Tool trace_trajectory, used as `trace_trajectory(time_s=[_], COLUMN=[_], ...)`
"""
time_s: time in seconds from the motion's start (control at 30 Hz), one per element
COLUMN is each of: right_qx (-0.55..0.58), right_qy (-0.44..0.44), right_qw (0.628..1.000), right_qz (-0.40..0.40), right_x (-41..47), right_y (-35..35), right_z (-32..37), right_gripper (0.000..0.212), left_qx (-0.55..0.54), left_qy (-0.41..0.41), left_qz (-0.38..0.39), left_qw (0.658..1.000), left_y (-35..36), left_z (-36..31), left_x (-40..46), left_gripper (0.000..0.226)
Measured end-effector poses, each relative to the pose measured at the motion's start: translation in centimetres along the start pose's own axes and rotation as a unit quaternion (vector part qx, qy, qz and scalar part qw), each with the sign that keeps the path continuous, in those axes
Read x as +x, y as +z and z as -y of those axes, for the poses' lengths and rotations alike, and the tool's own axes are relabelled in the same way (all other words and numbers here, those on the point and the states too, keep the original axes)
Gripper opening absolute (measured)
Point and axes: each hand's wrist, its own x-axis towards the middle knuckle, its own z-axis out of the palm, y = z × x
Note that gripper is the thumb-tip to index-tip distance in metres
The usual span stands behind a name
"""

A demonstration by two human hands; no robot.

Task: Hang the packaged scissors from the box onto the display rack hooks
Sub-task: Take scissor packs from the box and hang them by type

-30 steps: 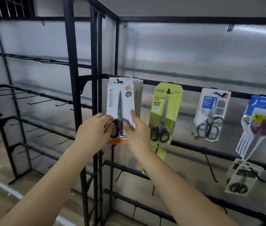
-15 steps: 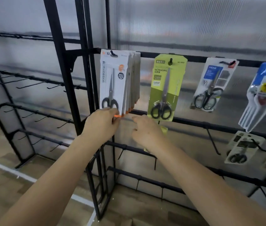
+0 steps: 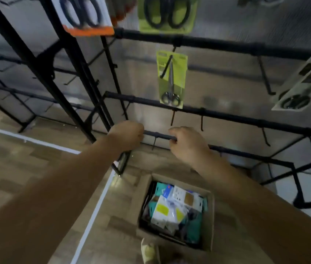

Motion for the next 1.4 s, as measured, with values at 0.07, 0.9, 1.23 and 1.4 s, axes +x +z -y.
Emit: trace_trajectory(time_s=[0.07, 0.9, 1.23, 1.4], right_qx=[-0.004, 0.447, 0.548, 0.408], right_qy=[0.030, 0.606, 0.476, 0.481], right_qw=[0.998, 0.657, 0.686, 0.775], right_qz=[0.053, 0.045, 0.053, -0.049], right_x=[0.0, 0.8, 3.8, 5.7], right_y=[3.6, 61.4, 64.4, 64.7], right_z=[-4.0, -35.2, -31.6, -30.3], right_gripper=[0.036, 0.089, 0.052, 0.070], left_qx=[-0.008, -0.295, -0.297, -0.304], left_qy=[-0.016, -0.225, -0.232, -0.243], left_qz=[0.065, 0.206, 0.195, 0.226], left_qw=[0.998, 0.905, 0.905, 0.893], left_y=[4.8, 65.2, 66.8, 67.0], left_z=[-0.3, -4.1, -3.2, -2.5], left_x=[1.6, 10.6, 12.3, 11.9], left_gripper=[0.027, 0.065, 0.055, 0.057])
